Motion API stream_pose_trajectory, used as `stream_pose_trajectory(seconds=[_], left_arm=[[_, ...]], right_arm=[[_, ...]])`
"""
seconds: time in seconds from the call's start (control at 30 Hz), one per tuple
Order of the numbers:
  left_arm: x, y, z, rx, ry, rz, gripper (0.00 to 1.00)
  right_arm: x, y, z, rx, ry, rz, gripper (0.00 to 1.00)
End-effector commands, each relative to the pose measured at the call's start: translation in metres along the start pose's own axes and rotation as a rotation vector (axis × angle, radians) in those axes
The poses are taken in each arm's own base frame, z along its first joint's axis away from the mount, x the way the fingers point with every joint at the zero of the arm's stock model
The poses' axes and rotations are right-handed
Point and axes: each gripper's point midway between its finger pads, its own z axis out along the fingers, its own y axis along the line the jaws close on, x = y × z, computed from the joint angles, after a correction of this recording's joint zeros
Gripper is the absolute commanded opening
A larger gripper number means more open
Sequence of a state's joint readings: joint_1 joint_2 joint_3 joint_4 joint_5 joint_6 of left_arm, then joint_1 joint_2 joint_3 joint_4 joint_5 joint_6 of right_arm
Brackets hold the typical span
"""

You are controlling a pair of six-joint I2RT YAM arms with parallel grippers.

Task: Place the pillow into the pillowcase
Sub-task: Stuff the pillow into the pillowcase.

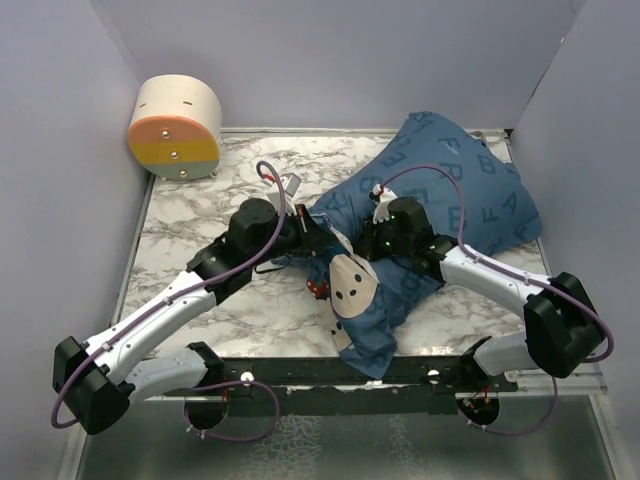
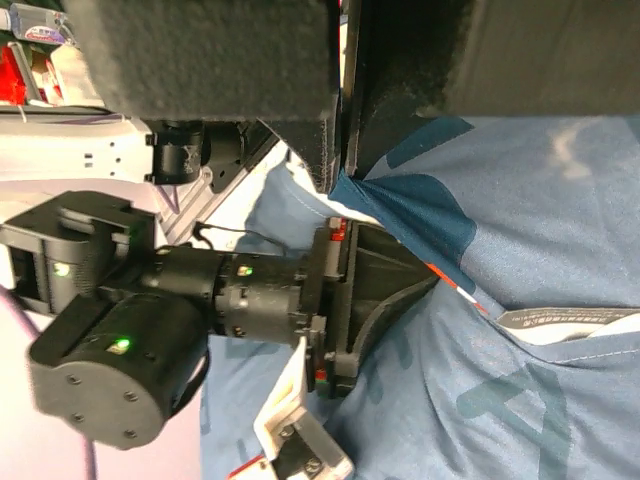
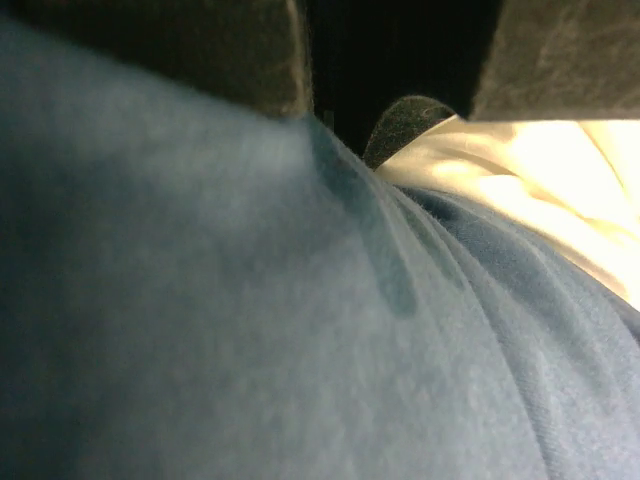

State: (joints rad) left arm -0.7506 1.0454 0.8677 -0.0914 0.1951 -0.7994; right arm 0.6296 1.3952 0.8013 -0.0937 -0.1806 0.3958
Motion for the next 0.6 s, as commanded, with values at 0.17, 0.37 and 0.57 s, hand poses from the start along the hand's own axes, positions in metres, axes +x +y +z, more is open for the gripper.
stream_pose_trajectory(seconds=[0.17,0.37,0.57], left_arm=[[-0.079,-0.075,-0.021,0.24,-0.215,0.082,0.0],[-0.012,0.035,0.016,0.006,-0.046,-0.001,0.68],[-0.024,0.023,-0.035,0.005,-0.136,0.097,0.68]], right_arm=[[0.098,-0.009,0.004,-0.067,0.276,0.071,0.13],[0.029,0.059,-0.054,-0.368,0.011,-0.046,0.29],[-0.045,0.088,-0.123,-0.383,-0.24,-0.19,0.4]])
